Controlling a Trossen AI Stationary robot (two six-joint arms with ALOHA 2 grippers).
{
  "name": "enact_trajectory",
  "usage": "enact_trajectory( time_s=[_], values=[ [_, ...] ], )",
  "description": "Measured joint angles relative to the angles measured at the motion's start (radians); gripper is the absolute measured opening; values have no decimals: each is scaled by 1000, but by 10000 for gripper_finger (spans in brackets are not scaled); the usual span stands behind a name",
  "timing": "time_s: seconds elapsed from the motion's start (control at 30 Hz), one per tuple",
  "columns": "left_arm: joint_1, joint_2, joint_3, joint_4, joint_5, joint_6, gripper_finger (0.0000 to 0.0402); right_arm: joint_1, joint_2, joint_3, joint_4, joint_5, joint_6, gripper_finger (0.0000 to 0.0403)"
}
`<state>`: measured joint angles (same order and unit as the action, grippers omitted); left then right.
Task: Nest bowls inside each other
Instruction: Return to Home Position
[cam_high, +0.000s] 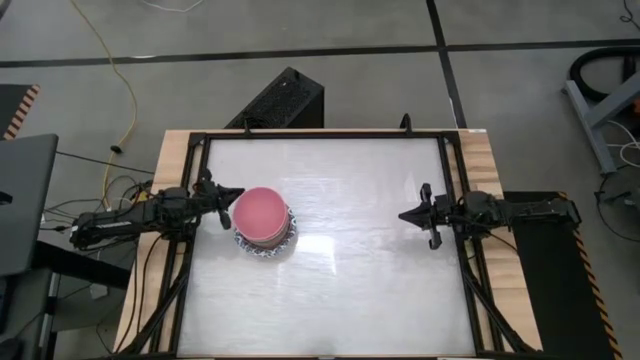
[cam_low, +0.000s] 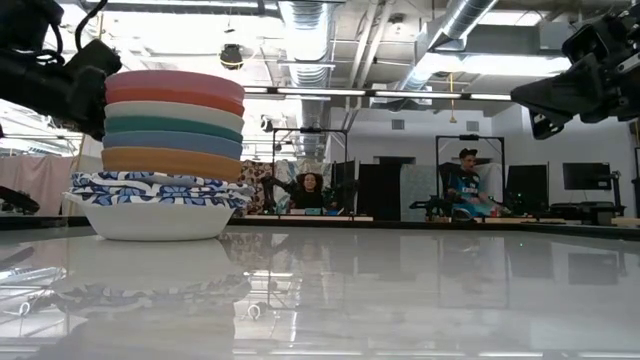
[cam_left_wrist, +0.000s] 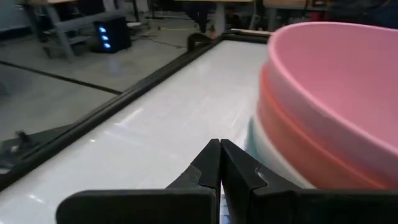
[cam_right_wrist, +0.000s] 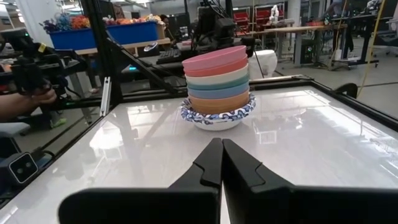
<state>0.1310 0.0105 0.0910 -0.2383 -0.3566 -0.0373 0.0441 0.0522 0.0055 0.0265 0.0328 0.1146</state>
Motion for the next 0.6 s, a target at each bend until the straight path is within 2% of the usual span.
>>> enact_trajectory(
  time_s=[0.2,0.27,0.4,0.6],
  values=[
    [0,0,0,0,-91,14,0,0,0,0,-2,0,16,27],
    [0,0,0,0,-93,9,0,0,0,0,-3,0,4,27],
    [0,0,0,0,-93,7,0,0,0,0,-6,6,-156,27],
    [0,0,-1,0,-94,-106,0,0,0,0,3,5,-161,27]
  ],
)
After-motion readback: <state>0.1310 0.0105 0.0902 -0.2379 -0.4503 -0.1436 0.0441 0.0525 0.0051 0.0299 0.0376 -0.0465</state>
